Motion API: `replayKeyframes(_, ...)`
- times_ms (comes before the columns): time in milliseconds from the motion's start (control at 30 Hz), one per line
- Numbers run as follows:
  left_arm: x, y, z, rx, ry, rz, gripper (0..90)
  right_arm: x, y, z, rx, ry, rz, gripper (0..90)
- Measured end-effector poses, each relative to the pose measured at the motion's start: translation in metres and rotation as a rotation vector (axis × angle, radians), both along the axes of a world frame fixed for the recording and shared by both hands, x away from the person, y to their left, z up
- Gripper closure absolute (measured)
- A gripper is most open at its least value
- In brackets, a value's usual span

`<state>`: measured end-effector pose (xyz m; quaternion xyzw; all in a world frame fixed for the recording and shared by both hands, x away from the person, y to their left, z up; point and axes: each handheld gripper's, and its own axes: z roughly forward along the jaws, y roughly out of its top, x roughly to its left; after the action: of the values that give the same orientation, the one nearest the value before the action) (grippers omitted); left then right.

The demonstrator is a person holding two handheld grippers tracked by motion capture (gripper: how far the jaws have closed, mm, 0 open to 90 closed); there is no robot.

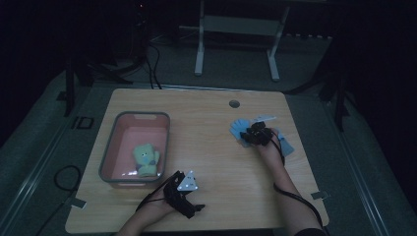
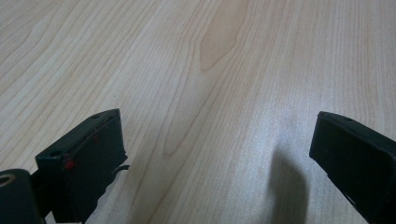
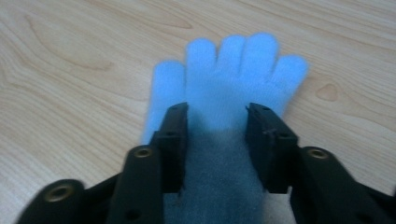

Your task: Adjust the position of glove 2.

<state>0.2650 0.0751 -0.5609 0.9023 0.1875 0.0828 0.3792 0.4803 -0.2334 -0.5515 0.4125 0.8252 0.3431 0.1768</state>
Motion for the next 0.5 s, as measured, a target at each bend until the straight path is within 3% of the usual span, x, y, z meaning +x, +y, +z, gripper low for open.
replayKeyframes(233,0.000,0.000,0.000,0.001,-0.001,0.001,3.6,-0.004,0.006,0.001,0.008,0.013,-0.019,77.2)
replayKeyframes(333,0.000,0.000,-0.002,-0.002,0.009,0.003,3.6,-0.010,0.010,0.001,0.021,0.022,-0.071,81.4)
replayKeyframes(467,-0.001,-0.002,-0.004,0.033,-0.004,-0.009,3.6,-0.017,0.015,0.005,0.040,0.017,-0.103,86.0)
replayKeyframes(500,-0.002,-0.003,-0.004,0.028,-0.006,-0.009,3.6,-0.021,0.017,0.010,0.070,0.017,-0.122,86.2)
